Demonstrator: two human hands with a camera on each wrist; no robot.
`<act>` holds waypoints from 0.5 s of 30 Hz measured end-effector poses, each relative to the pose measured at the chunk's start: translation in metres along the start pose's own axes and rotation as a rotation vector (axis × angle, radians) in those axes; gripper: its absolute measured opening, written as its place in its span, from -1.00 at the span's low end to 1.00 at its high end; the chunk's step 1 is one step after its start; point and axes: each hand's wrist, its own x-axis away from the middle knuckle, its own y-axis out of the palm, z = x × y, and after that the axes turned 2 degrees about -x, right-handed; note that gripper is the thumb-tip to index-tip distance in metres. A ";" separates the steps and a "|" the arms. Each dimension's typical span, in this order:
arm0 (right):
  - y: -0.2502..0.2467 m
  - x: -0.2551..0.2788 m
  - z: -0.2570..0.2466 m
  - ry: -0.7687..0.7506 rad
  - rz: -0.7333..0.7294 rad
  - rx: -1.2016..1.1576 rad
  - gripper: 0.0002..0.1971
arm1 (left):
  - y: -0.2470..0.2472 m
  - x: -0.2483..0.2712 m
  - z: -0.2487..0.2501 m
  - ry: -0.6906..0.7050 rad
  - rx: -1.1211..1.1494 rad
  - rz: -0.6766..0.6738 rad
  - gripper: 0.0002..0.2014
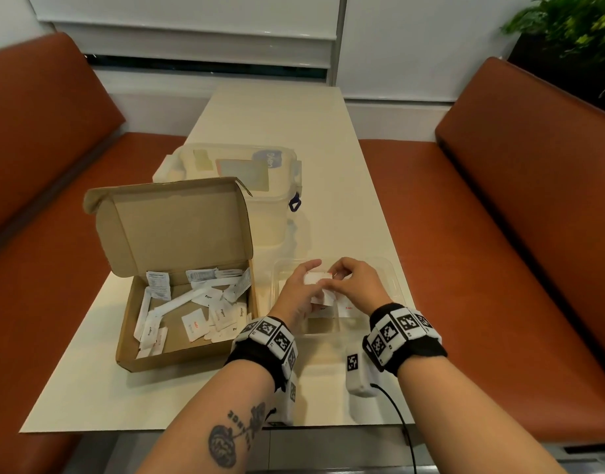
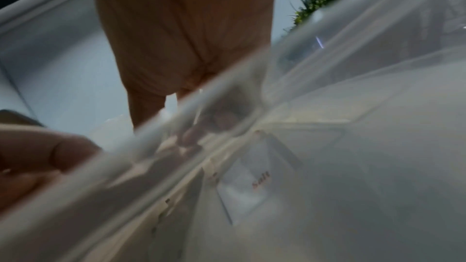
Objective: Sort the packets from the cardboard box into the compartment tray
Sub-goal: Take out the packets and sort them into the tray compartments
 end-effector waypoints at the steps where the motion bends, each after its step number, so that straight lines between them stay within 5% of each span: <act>1: -0.001 0.000 0.001 0.006 0.007 -0.039 -0.79 | 0.000 0.001 0.001 -0.002 0.019 -0.010 -0.43; 15: -0.007 -0.005 0.002 0.022 0.161 -0.394 -0.98 | -0.004 -0.006 -0.005 0.109 0.118 0.007 -0.66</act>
